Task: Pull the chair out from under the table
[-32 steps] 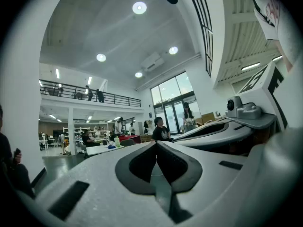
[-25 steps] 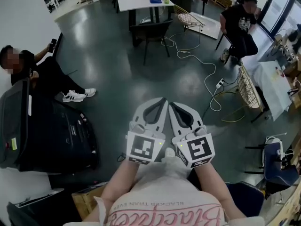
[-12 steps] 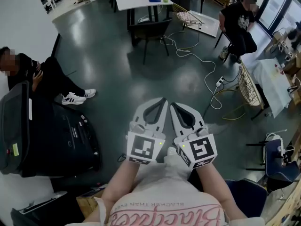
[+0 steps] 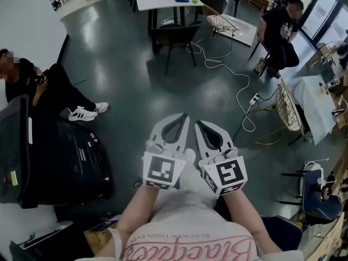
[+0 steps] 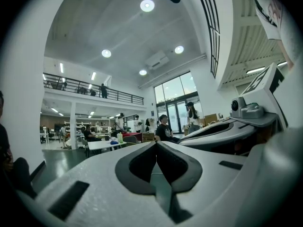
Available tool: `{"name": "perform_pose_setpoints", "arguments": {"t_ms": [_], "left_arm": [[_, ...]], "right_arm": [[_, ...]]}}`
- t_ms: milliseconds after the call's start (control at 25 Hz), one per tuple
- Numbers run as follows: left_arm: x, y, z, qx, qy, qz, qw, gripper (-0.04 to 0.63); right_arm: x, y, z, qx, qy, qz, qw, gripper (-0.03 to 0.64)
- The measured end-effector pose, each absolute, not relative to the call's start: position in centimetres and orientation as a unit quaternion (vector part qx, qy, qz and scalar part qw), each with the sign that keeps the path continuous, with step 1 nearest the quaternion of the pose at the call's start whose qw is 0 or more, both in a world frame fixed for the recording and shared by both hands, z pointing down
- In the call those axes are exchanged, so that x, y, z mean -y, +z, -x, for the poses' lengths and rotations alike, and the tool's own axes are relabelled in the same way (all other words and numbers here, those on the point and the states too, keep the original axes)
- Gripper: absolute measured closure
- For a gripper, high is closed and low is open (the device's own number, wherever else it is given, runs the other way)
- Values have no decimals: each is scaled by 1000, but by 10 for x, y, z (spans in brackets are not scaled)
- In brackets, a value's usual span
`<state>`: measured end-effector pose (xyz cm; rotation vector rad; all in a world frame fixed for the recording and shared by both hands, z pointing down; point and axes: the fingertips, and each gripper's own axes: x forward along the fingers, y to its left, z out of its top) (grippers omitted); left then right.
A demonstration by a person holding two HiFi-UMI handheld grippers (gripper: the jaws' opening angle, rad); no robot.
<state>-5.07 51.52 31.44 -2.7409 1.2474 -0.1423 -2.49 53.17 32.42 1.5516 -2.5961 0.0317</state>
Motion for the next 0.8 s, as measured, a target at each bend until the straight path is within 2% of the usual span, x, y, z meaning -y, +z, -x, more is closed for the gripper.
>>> {"name": "perform_pose_setpoints", "arguments": {"t_ms": [240,800], "left_arm": [[-455,318,48,-427,-57,900,67,594],[-280,308,-15,-447,-72,888,83,594]], "right_arm": [[-465,329,25,869,14,-493,49,612],[-285,318,-28,888,20,-458,34,612]]}}
